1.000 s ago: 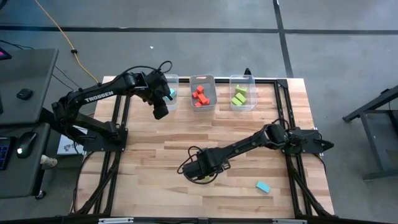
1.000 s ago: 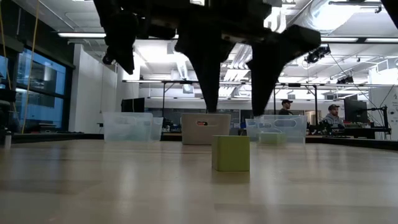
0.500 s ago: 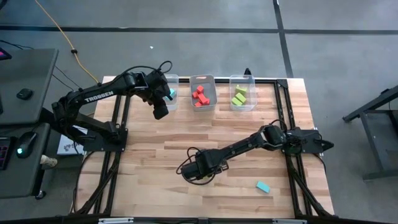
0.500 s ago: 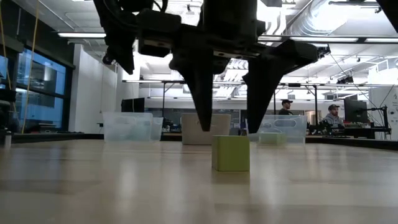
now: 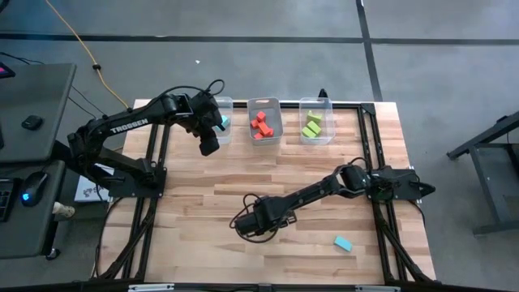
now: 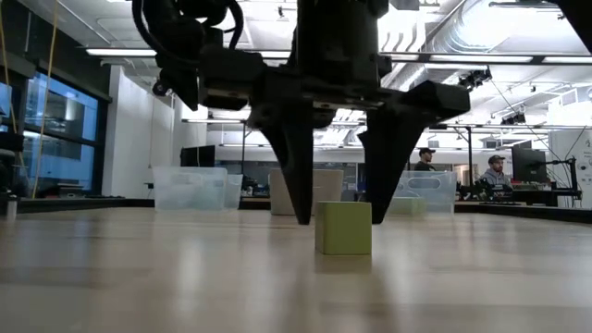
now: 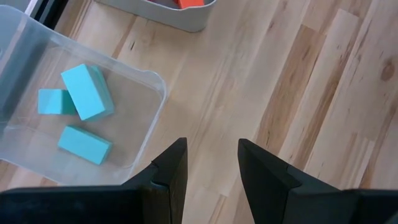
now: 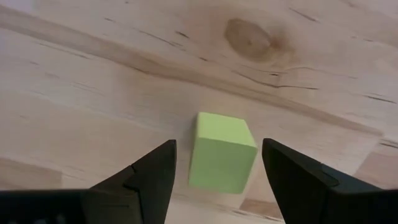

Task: Sort & place blocks by color
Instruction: Put the green cube block into the right transparent bin

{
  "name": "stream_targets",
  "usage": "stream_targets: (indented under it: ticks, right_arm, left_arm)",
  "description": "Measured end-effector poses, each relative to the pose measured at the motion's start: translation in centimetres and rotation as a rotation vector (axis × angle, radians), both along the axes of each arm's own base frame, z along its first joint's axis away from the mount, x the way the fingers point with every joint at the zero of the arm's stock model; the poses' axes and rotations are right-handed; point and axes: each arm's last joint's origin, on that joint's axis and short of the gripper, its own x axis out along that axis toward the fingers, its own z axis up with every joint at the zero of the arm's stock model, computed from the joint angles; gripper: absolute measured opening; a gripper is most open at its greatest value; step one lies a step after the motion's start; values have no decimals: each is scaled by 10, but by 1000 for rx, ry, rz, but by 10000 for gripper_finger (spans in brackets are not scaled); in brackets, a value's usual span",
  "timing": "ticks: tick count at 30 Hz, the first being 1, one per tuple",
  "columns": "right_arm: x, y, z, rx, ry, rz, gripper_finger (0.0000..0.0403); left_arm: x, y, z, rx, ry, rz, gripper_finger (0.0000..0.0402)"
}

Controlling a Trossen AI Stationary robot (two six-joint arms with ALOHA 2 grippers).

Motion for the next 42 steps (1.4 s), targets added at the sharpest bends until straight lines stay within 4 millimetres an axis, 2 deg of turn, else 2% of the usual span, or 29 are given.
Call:
stream_targets:
  ticks: [5, 11, 18, 22, 30, 42]
  right_arm:
    - [0, -1, -1, 6, 7, 1, 196]
    - [1, -4, 0, 16, 11, 7, 107]
    - [3, -12, 1, 20, 2, 59, 103]
    - [2, -22, 14, 4, -16, 90, 103]
    - [-2, -64, 55, -119, -71, 174, 103]
    - [-17, -156, 109, -304, -98, 326, 103]
  left_arm:
    - [0, 0, 0, 6, 3, -16, 117]
    - [0, 0, 0, 7, 3, -17, 117]
    - [0, 0, 0, 11, 4, -27, 117]
    - [0, 0, 0, 12, 5, -31, 117]
    - [0, 0, 0, 13, 5, -33, 117]
    - [0, 0, 0, 8, 4, -14, 117]
